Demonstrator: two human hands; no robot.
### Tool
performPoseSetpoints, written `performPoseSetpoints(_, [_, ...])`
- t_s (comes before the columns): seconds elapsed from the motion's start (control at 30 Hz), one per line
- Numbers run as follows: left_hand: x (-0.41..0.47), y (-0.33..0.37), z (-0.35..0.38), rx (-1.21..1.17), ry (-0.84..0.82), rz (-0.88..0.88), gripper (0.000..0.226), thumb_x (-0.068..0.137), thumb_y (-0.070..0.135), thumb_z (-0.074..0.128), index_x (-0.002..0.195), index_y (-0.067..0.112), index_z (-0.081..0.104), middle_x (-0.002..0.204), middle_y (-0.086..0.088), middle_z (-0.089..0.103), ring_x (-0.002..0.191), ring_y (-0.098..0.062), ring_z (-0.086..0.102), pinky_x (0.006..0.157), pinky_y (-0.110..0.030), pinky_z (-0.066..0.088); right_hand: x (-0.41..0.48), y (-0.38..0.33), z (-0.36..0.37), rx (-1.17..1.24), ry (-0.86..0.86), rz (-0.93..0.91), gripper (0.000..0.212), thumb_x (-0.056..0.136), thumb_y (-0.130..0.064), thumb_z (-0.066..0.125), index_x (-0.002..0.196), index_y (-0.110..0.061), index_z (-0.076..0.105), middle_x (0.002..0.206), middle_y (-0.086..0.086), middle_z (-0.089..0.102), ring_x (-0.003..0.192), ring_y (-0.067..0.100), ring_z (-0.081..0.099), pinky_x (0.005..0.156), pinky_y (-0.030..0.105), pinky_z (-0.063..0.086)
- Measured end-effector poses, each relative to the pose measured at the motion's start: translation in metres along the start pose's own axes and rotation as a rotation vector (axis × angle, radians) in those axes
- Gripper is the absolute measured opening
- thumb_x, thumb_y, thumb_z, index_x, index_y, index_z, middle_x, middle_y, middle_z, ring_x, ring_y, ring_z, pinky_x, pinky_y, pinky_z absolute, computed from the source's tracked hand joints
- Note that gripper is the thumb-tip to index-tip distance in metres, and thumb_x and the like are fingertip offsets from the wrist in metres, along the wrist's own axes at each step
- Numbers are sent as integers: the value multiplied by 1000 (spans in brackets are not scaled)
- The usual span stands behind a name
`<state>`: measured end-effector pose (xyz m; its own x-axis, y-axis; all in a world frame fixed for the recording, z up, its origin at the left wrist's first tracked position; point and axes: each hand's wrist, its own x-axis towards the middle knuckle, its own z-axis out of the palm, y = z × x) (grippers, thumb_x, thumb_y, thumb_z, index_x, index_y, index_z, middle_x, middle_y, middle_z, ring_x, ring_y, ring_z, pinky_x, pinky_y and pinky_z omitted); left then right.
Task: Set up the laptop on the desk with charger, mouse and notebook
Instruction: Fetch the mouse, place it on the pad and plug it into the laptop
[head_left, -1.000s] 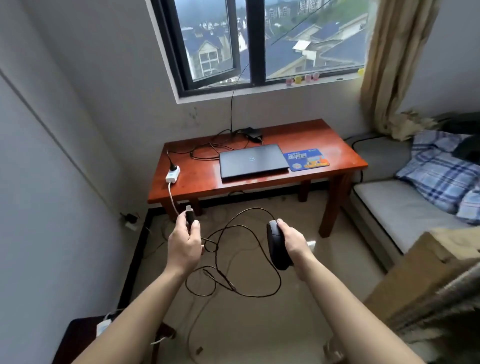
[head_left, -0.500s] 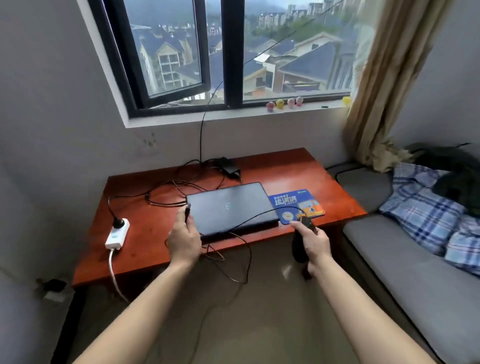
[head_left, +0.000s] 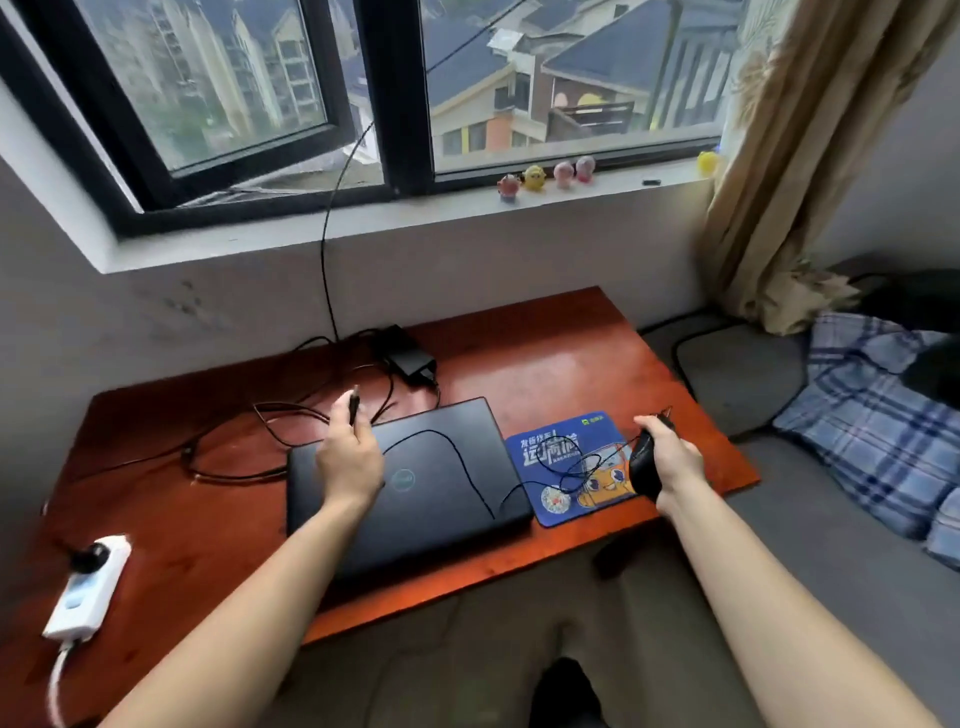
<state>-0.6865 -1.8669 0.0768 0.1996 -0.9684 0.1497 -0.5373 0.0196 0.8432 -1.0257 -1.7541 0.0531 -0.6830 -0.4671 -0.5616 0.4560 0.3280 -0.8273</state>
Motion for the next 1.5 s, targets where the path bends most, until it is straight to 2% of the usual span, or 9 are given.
performPoseSetpoints(0.1, [28,36,52,8,20,-41,33,102,27,42,134,25,50,90,-12,67,57,-28,66,53,-29,58,56,-36,23,-77,-95,-16,67,62,-46,83,115,-10,65,113,15,68,100,38,67,87,48,58])
performPoseSetpoints(0.27, [79,105,110,-101,144,-4,27,102,31,41,124,18,48,75,-8,65,69,-31,65,73,-43,57,111,-116,68,-140,-263,-153,50,67,-46,82,105,-17,69,94,4,69,82,22,65,69,30,48])
performPoseSetpoints(0.4, [104,143,142,-273,255,47,22,100,41,37,97,20,40,61,6,57,50,-9,62,61,-35,59,133,-170,96,-118,-323,-321,56,62,-51,80,109,-23,67,99,-4,68,87,13,63,73,28,48])
performPoseSetpoints(0.57, [92,119,169,-125,181,113,25,103,37,35,93,17,45,75,7,63,68,-1,62,66,-15,43,156,-152,100,-207,-350,-343,62,65,-52,78,118,-22,63,105,-4,68,93,12,64,73,26,47])
performPoseSetpoints(0.67, [71,77,179,38,-31,117,20,104,26,41,89,15,47,84,-4,61,73,-15,55,67,-23,35,171,-108,91,-324,-339,-248,54,73,-46,81,117,-21,60,107,1,67,102,24,64,82,35,50])
performPoseSetpoints(0.83, [29,10,174,328,-374,22,21,102,23,43,82,18,40,89,-4,46,77,-21,44,73,-38,37,175,-30,67,-674,-330,-63,78,69,-46,87,131,-14,51,123,9,63,112,30,60,99,47,51])
performPoseSetpoints(0.97, [12,-27,163,492,-544,-102,22,103,26,42,101,8,54,117,-12,50,105,-33,55,93,-41,41,167,5,60,-951,-288,-5,85,72,-42,83,141,-16,41,136,15,50,126,33,50,103,38,42])
performPoseSetpoints(1.2, [6,-55,142,748,-648,-186,28,97,19,44,121,24,56,120,-6,51,115,-29,46,90,-43,47,141,39,71,-1332,-344,-332,89,81,-47,72,152,-17,27,133,10,33,114,35,57,96,39,47])
performPoseSetpoints(1.5, [7,-66,140,663,-584,-260,34,99,24,43,130,15,55,130,-9,54,124,-29,45,95,-43,43,127,68,59,-1467,-290,-504,83,84,-60,68,146,-15,37,133,7,52,123,26,52,96,37,48])
